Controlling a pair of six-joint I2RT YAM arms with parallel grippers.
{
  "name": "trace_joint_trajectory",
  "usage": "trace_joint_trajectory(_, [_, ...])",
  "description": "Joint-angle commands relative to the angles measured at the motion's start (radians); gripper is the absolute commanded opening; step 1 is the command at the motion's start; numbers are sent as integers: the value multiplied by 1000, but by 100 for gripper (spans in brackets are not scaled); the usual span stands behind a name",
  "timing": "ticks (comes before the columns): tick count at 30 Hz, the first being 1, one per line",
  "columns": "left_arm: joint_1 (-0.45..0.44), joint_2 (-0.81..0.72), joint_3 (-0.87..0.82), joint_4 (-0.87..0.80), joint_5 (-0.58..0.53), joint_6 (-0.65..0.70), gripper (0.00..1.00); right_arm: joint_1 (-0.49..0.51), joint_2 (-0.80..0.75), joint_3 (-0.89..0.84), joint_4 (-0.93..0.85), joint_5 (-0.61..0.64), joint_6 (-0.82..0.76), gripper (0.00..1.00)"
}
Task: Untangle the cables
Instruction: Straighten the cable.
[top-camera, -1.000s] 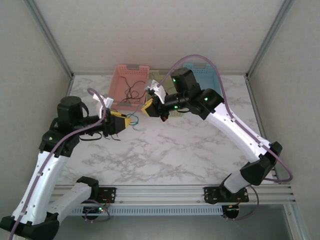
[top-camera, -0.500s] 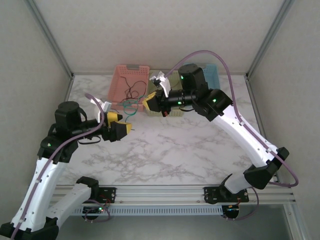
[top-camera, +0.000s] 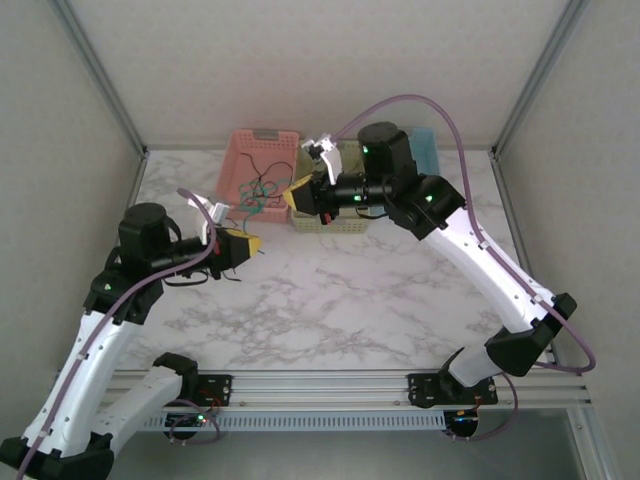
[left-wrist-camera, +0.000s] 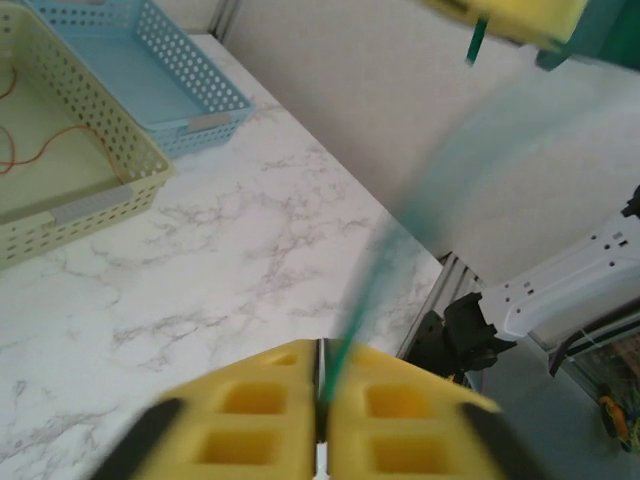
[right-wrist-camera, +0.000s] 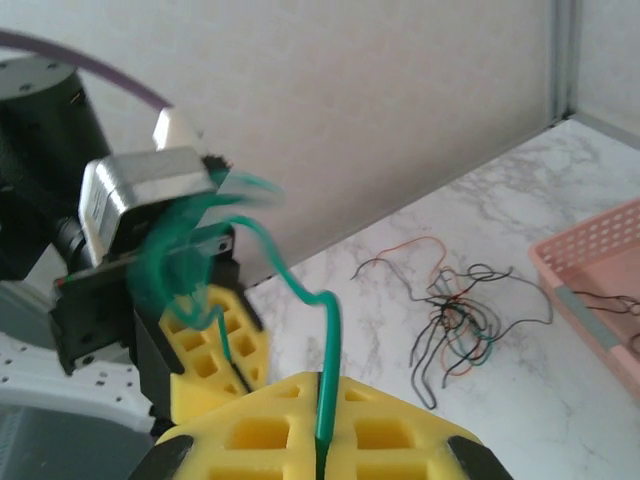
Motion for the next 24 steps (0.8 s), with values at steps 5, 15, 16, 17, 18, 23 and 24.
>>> trace_joint_trajectory(5, [-7, -105, -11, -120, -179, -6, 0, -117, -30, 35, -25, 388, -20, 0])
trace_joint_trajectory(15, [-6, -226, 66, -235, -242, -21, 0, -257, -87, -178, 177, 982, -257, 0])
trace_joint_trajectory(16, [-6, -232, 71, -250, -256, -13, 0, -282, -90, -187, 175, 973, -237, 0])
trace_joint_trajectory(17, [-6, -236, 74, -266, -269, -1, 0, -310, -92, -194, 171, 955, -209, 0])
trace_joint_trajectory(18, [-7, -236, 77, -285, -285, 11, 0, -333, -93, -200, 169, 938, -190, 0])
trace_joint_trajectory(23, [-6, -227, 53, -319, -322, 31, 0, -397, -105, -234, 196, 878, -125, 0])
trace_joint_trajectory(24, [-6, -228, 45, -314, -325, 32, 0, -410, -97, -222, 184, 866, -110, 0])
